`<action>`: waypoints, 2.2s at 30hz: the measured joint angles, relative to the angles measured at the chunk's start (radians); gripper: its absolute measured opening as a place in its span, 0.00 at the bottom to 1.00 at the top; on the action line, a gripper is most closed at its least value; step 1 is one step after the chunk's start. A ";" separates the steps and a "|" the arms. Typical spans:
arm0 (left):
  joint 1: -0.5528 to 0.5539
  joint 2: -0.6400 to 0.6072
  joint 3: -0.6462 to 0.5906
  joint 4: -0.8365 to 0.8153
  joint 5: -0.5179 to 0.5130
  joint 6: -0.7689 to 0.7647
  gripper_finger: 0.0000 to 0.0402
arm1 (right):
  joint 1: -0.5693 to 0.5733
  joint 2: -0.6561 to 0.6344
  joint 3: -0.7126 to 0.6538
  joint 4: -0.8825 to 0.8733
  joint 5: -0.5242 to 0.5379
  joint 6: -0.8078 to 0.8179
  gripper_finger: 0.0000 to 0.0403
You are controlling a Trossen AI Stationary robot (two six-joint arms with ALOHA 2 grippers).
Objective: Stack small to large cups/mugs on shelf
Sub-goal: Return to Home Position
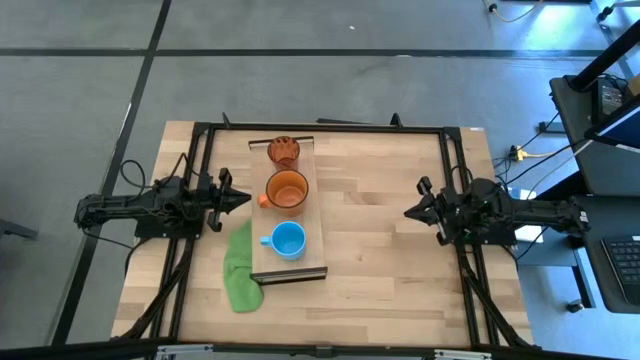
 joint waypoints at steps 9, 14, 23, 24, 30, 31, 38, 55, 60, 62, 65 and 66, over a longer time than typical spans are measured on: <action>0.000 0.000 0.000 0.000 0.000 0.000 0.04 | 0.000 0.000 -0.048 0.075 0.000 0.006 0.06; 0.000 0.000 0.000 0.000 0.000 0.000 0.04 | -0.002 0.000 -0.048 0.071 0.000 -0.017 0.06; 0.000 0.000 0.000 0.000 0.000 0.000 0.04 | -0.002 0.000 -0.047 0.051 -0.016 -0.068 0.06; 0.000 0.000 0.000 0.000 0.000 0.000 0.04 | -0.003 0.000 -0.047 0.053 -0.016 -0.048 0.06; 0.000 0.000 0.000 0.000 0.000 0.000 0.04 | -0.017 0.000 -0.045 0.087 -0.018 0.021 0.06; 0.000 0.000 0.000 0.000 0.000 0.000 0.04 | -0.021 0.000 -0.045 0.086 -0.018 0.021 0.06; 0.000 0.000 0.000 0.000 0.000 0.000 0.04 | -0.052 0.000 -0.028 0.066 -0.026 0.015 0.06; 0.000 0.000 0.000 0.000 0.000 0.000 0.04 | -0.076 0.000 -0.037 0.052 -0.077 0.029 0.06; 0.000 0.000 0.000 0.000 0.000 0.000 0.04 | -0.076 0.000 -0.037 0.044 -0.077 0.028 0.06; 0.000 0.000 0.000 0.000 0.000 0.000 0.04 | -0.076 0.000 -0.037 0.041 -0.077 0.028 0.06; 0.000 0.000 0.000 0.000 0.000 0.000 0.04 | -0.075 0.000 -0.037 0.040 -0.072 0.024 0.06; 0.000 0.000 0.000 0.000 0.000 0.000 0.04 | -0.075 0.000 -0.037 0.040 -0.070 0.021 0.06</action>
